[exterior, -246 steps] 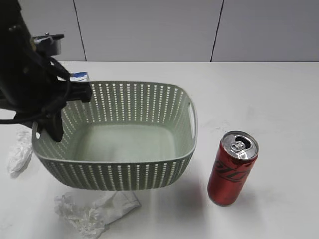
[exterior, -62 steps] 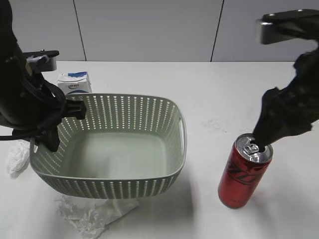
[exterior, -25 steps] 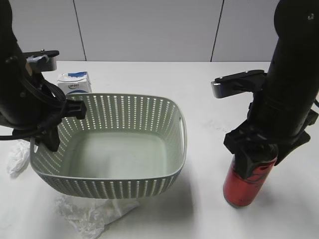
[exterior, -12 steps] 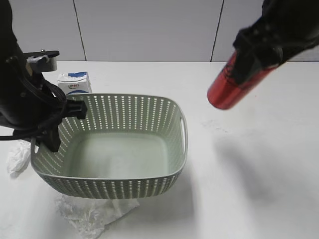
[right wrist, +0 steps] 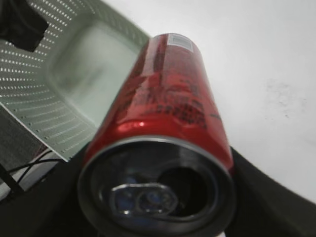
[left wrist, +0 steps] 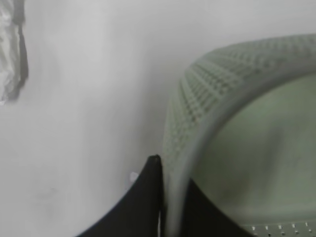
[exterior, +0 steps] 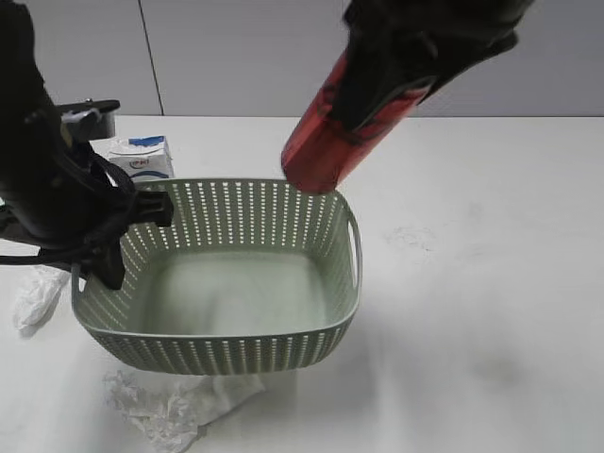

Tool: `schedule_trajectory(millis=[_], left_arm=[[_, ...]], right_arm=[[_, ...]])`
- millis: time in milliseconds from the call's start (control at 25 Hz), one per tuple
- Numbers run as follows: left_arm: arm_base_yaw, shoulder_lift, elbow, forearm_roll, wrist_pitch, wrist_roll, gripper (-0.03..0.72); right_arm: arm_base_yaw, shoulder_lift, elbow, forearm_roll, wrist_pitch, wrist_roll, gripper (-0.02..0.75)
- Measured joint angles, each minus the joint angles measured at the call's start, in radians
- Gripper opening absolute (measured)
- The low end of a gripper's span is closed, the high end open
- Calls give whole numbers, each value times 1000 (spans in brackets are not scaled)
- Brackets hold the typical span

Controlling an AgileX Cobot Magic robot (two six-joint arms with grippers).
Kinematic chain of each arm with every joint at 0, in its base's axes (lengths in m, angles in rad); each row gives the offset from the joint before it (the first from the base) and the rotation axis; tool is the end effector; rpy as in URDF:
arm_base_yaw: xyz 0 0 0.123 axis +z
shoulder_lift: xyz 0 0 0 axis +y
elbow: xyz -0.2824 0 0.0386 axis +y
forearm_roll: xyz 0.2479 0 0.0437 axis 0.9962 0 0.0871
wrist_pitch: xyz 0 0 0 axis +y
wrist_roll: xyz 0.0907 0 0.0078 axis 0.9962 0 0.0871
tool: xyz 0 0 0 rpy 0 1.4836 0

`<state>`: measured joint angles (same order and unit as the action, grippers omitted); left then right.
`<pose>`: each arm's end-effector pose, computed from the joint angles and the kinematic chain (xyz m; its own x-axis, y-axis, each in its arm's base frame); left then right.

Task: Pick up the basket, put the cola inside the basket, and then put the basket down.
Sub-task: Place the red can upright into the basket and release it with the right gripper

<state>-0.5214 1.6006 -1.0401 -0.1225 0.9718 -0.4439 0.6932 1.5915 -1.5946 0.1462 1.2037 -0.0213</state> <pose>0.2484 -0.1533 0.2195 -0.9980 0.0099 -0.0631 0.0194 0.9884 -0.1505 0.2476 0.2218 0.3682 -0.7100 -0.5492 -0.4408 -0.6576 0.7411 0.1357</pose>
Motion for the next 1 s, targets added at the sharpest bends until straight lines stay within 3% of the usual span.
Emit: schedule_trajectory(millis=[240,760,880,1000], left_arm=[[0,50,0,-22,-57,0,-4],[0,58,-2,-17,-101,0,-4],[0,58,-2,-19,-101,0,-4],[0,58,-2,-20,-101,0,-4]], right_arm=[[75,155,0,-10,-2,-1,494],[79,291,-3,-10,-4,-31,496],[79,291,-8,-7,-4,-40,605],[79,290,-38,6,-3,-51,645]])
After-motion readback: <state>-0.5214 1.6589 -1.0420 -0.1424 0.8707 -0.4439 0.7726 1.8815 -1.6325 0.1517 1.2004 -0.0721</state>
